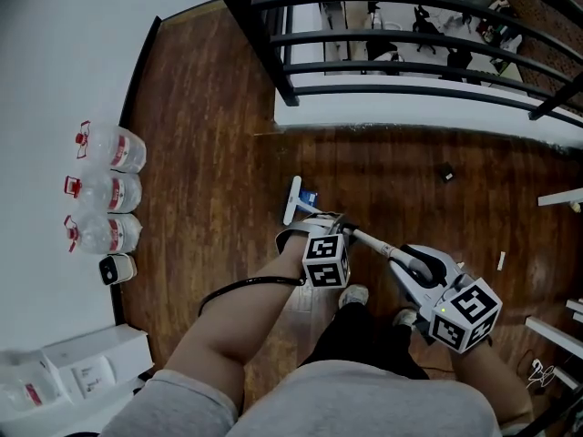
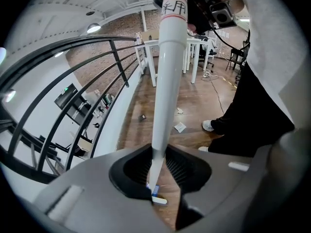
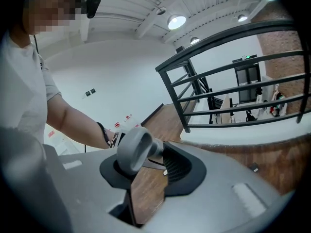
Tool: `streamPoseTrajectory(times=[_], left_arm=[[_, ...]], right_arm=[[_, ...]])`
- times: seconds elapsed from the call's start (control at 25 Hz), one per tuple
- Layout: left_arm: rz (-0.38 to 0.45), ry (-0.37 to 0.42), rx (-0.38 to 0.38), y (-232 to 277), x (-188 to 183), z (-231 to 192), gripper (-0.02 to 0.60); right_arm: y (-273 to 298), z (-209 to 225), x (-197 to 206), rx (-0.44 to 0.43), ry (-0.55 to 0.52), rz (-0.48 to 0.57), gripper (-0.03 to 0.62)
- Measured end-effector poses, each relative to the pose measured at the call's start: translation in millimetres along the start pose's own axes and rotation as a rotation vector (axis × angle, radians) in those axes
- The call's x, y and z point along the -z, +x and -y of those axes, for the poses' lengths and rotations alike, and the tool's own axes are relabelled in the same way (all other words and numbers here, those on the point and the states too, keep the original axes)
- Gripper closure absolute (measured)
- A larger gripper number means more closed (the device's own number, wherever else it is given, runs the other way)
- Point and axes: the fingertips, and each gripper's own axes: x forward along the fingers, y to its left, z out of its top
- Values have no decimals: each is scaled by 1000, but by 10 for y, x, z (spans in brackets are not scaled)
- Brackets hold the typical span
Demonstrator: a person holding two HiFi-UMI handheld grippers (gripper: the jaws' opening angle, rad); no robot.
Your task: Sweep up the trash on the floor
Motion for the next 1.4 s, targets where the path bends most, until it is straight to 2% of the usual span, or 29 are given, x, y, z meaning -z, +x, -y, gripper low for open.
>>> streamPoseTrajectory(times=[0.24, 0.52, 0.96, 1.4], left_arm=[[20, -2, 14, 79, -235, 9, 497], [86, 32, 46, 224, -896, 179, 497], [230, 103, 115, 609, -2544, 1006, 499], [335, 157, 215, 962, -4127, 1924, 497]], right_arm=[[-185, 152, -39, 20, 26, 10, 471], [-797, 373, -48, 93, 66, 40, 474], [-2458, 664, 281, 265, 129, 116, 474], [-4129, 966, 693, 442, 215, 172, 477]])
